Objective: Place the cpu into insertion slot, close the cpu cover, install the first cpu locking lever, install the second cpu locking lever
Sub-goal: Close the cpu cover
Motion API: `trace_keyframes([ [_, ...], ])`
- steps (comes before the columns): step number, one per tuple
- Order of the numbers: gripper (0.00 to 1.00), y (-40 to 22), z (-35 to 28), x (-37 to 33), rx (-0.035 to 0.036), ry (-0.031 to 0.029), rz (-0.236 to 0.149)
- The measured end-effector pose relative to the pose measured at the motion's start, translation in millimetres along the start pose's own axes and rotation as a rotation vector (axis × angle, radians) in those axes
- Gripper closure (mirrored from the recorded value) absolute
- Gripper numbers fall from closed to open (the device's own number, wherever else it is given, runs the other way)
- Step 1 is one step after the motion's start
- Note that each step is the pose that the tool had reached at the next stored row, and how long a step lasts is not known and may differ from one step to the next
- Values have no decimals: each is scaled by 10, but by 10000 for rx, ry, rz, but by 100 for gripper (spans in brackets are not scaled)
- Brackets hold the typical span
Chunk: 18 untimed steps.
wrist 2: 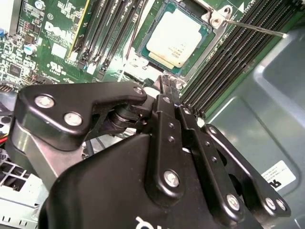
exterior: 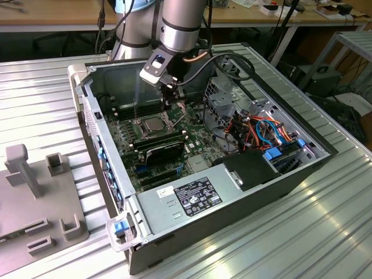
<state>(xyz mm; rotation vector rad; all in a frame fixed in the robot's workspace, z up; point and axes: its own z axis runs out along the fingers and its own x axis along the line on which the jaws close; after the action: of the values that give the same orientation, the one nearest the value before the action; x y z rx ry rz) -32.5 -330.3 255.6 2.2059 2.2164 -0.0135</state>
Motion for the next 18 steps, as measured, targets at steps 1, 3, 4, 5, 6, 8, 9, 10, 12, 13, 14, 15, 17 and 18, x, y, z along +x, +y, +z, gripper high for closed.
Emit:
trace_keyframes([
  [1, 89, 1, -7, 5, 0, -7, -1],
  [3, 89, 28, -12, 18, 1, -30, -2],
  [4, 89, 77, -12, 23, 1, -37, -1],
  [5, 89, 115, -12, 24, 0, -39, -3],
  [6, 89, 142, -11, 26, 1, -40, -3],
  [8, 89, 194, -11, 29, 0, -42, -2],
  [9, 89, 217, -11, 31, 1, -48, -3],
  [10, 89, 228, -11, 32, 0, -55, -3],
  [12, 89, 241, -27, 35, 1, -73, 0],
  [13, 89, 242, -52, 42, 1, -74, -1],
  [14, 89, 245, -74, 48, 1, -73, -5],
  [15, 89, 249, -79, 53, -1, -71, -4],
  [17, 89, 267, -87, 59, 0, -72, -1],
  [18, 89, 287, -93, 62, 1, -73, -2],
])
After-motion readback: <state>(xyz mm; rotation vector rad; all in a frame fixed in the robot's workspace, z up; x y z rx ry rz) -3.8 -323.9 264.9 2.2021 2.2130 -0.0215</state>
